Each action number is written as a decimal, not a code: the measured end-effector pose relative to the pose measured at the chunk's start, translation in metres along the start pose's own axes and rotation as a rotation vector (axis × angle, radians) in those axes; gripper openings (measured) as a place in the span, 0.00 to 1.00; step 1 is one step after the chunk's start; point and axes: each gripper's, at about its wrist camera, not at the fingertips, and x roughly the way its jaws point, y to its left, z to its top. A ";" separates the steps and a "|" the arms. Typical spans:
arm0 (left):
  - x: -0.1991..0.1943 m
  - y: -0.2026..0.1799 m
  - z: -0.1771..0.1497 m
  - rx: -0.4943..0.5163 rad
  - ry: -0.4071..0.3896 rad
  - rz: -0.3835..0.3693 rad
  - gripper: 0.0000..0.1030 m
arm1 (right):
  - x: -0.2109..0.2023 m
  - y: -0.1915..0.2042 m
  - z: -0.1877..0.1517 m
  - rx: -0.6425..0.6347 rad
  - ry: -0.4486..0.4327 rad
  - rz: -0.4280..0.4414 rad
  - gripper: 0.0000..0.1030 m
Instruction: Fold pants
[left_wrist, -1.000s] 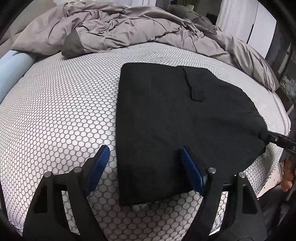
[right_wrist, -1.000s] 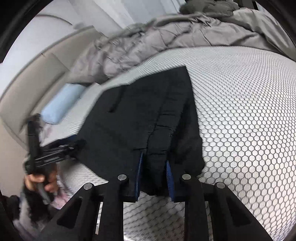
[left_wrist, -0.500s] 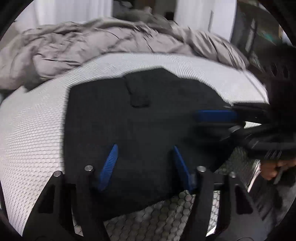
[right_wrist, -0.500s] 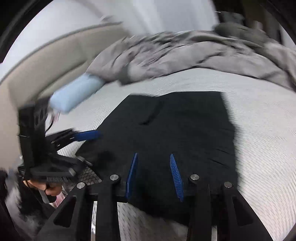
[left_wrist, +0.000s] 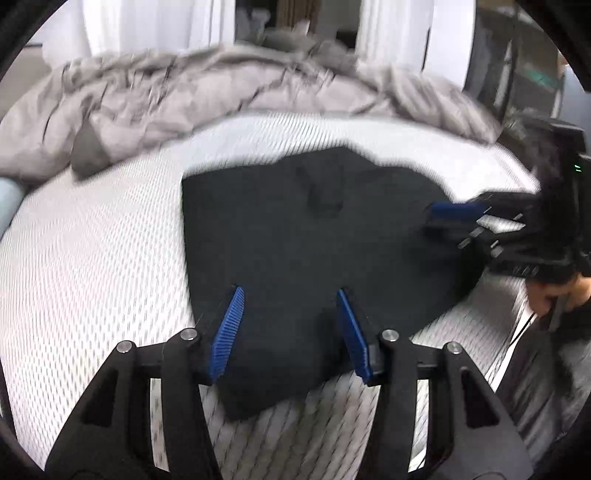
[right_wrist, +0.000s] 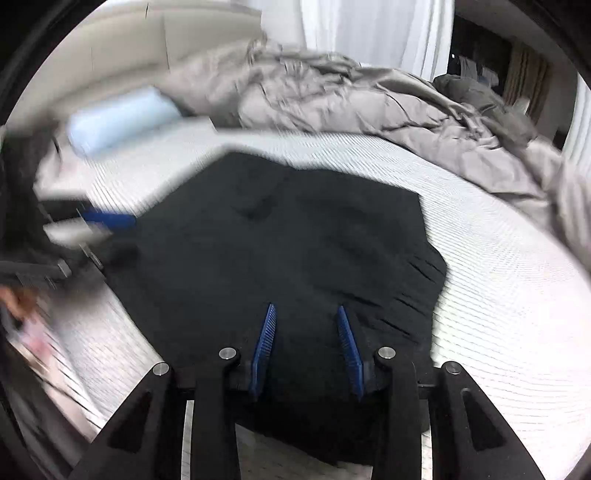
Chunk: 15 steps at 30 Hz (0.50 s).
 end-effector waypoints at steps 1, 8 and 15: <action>0.007 -0.001 0.007 0.004 0.005 0.003 0.48 | 0.004 -0.001 0.010 0.030 -0.020 0.037 0.38; 0.052 0.020 0.010 -0.032 0.094 -0.053 0.48 | 0.071 0.024 0.025 -0.045 0.119 0.000 0.39; 0.035 0.013 0.021 -0.011 0.092 0.022 0.48 | 0.034 -0.007 0.014 -0.002 0.084 -0.100 0.37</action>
